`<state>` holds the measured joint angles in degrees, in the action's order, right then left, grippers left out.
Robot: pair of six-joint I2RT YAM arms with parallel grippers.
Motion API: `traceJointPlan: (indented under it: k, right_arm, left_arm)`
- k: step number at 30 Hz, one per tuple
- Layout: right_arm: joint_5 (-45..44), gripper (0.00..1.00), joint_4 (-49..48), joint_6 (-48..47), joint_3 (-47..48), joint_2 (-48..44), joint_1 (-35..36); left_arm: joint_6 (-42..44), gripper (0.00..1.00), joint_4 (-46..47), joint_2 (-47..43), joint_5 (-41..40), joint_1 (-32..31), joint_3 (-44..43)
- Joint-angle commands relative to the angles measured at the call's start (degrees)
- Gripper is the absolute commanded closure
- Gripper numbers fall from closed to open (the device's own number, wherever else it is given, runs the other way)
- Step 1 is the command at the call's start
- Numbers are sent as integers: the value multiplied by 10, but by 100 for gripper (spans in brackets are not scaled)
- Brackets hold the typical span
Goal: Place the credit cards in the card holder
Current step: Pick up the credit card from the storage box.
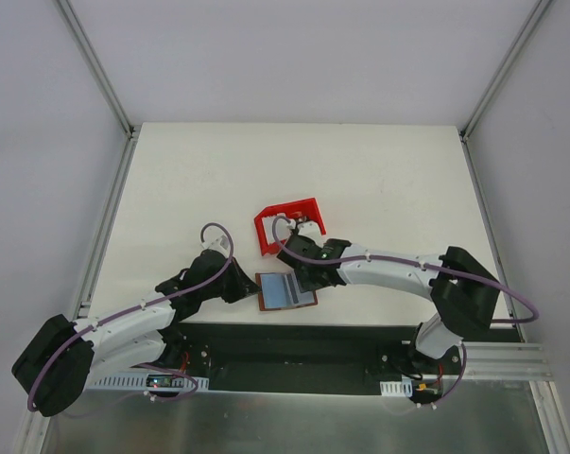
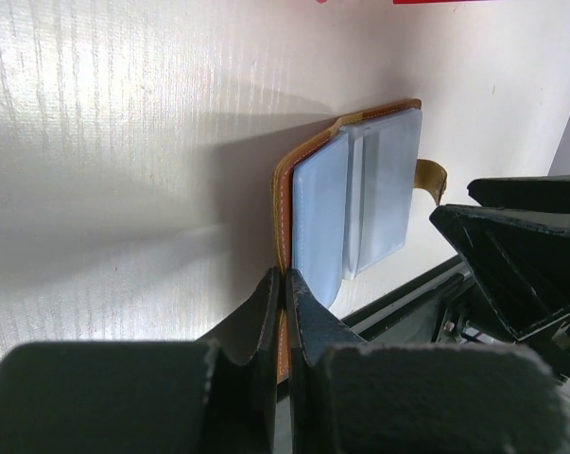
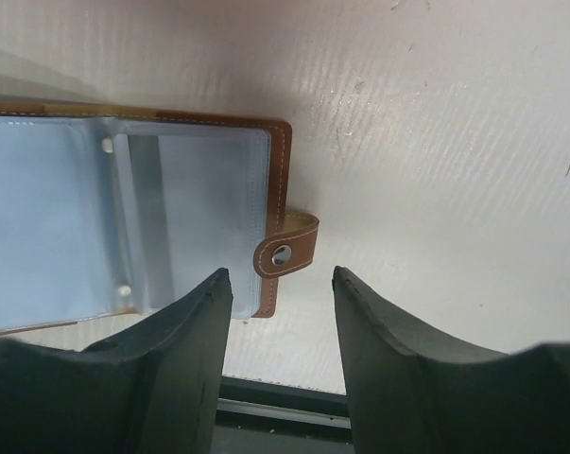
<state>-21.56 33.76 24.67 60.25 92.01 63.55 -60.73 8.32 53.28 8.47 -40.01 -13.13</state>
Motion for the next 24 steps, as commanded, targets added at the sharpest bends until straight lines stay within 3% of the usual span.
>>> traceJointPlan:
  k: [1, 8, 13, 24]
  right_arm:
    - [-7, 50, 11, -3, 2, -32, -4]
    - [0, 48, 1, -54, 52, -66, -18]
    - [60, 43, -55, -105, 91, -83, -68]
    - [250, 32, -97, -149, 209, 54, -192]
  left_arm:
    - [-3, 100, 6, 2, -6, 3, 4]
    - [2, 100, 6, 10, -2, 3, -1]
    - [1, 100, 6, 13, -4, 3, -1]
    - [-1, 100, 6, 21, -10, 3, -1]
